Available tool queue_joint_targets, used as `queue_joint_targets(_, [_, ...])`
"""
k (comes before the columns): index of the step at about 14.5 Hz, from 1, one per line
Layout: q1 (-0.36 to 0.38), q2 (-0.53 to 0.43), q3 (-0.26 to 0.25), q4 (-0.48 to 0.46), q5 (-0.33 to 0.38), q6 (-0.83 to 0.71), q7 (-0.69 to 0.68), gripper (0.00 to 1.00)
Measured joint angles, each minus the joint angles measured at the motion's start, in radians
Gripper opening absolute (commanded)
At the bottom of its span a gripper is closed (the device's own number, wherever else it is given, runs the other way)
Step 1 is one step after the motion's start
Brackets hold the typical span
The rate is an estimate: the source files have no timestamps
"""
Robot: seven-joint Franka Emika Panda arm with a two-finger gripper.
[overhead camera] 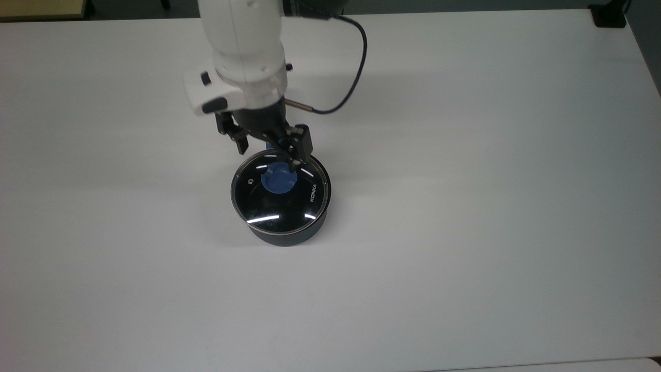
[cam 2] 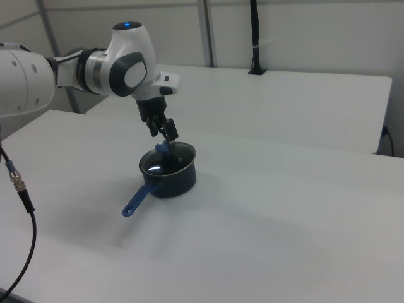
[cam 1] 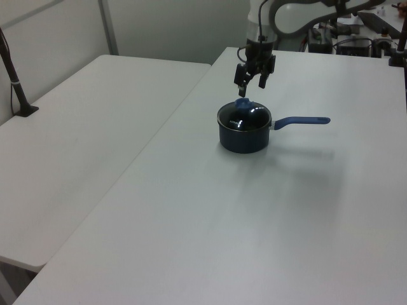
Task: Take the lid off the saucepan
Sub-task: 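Move the open gripper down over the blue lid knob, then lower further and close the gripper on the blue knob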
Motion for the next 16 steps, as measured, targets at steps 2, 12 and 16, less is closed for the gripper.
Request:
queue_joint_targets(2, [0.001, 0.027, 0.014, 0.013, -0.016, 0.002, 0.009, 0.97])
queue_joint_targets(12, [0.001, 0.092, 0.036, 0.053, -0.102, 0.03, 0.061, 0.65])
queue_joint_targets(16, [0.001, 0.092, 0.038, 0.059, -0.104, 0.031, 0.062, 0.5])
